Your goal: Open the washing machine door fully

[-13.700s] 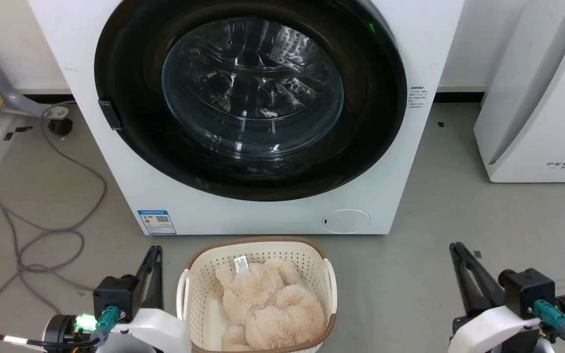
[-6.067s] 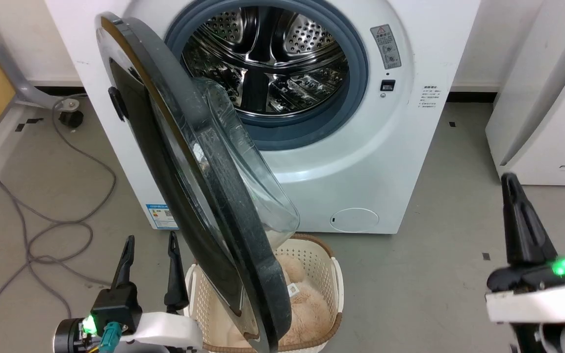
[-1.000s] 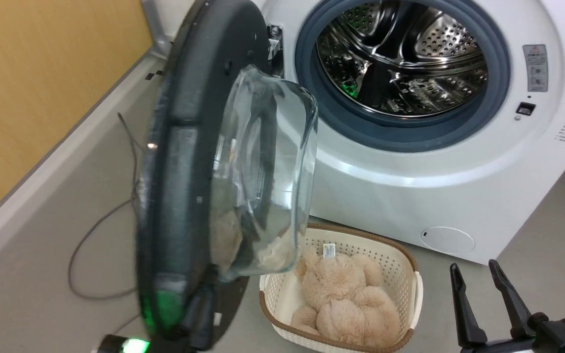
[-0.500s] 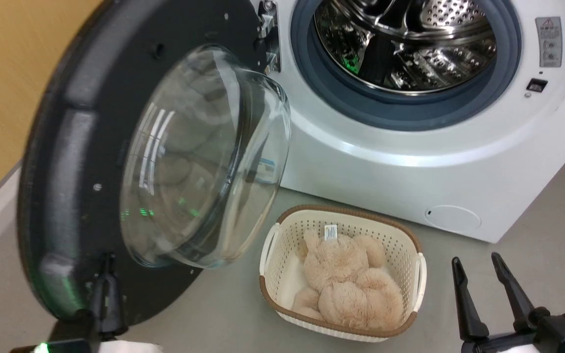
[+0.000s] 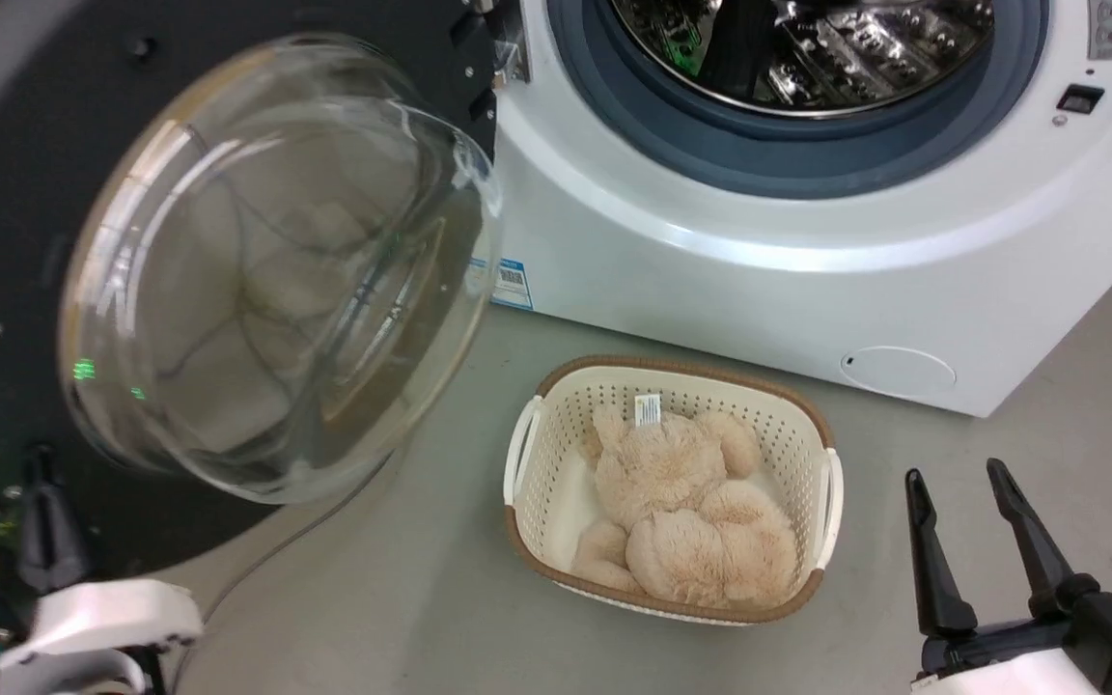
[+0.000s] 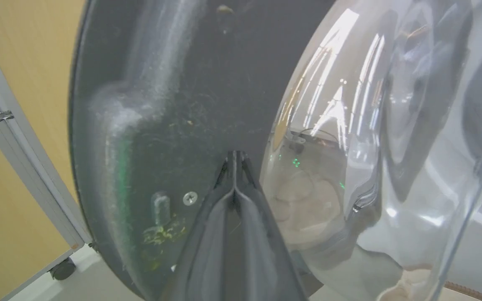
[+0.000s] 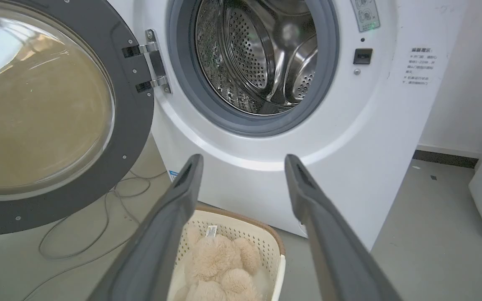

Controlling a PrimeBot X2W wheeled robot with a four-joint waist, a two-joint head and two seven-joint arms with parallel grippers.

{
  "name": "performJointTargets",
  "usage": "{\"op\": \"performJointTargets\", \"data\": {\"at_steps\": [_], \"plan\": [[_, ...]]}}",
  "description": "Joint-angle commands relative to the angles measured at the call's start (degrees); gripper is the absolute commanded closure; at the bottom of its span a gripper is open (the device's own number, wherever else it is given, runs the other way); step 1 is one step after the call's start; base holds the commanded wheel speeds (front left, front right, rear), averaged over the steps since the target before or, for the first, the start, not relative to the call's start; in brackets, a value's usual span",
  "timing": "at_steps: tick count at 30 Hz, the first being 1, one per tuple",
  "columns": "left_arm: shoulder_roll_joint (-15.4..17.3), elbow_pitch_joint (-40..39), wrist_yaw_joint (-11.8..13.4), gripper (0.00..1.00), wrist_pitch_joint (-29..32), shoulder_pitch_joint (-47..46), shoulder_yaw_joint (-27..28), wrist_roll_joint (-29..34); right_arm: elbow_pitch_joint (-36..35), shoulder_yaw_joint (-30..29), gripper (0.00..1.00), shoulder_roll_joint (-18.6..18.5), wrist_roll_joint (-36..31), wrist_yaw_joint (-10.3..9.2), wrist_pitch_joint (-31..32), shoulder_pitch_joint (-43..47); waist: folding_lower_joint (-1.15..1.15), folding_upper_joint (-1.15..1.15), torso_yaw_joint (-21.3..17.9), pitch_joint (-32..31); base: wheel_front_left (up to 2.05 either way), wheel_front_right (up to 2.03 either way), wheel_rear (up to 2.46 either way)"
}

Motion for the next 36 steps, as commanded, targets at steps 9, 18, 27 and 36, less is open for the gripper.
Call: {"op": "performJointTargets", "data": {"at_steps": [9,18,27,36], "plan": [[-0.8,5.1,-1.8,1.00,-0.1,-6.3,8.9,0.1,-0.9,-1.1,0.00,-0.1,-1.1,0.05,-0.2,-2.0,-0.01,0.00,-1.0,2.9,0.00,0.00,0.00],[0.5,13.2,-5.1,1.00,-0.1,-12.3,16.0,-0.3,-0.9,-0.9,0.00,-0.7,-1.3,0.05,-0.2,-3.8,-0.01,0.00,-2.5,4.7,0.00,0.00,0.00],[2.5,19.7,-7.4,1.00,-0.1,-17.0,20.7,0.9,-1.0,-1.3,0.00,-1.0,-1.4,0.05,-0.2,-4.1,-0.01,0.00,-3.7,5.6,0.00,0.00,0.00],[2.8,22.7,-9.7,1.00,-0.1,-18.7,22.5,3.3,-0.9,-1.5,0.00,-0.9,-1.5,0.05,-0.2,-4.1,-0.01,0.00,-3.9,4.6,0.00,0.00,0.00]]}}
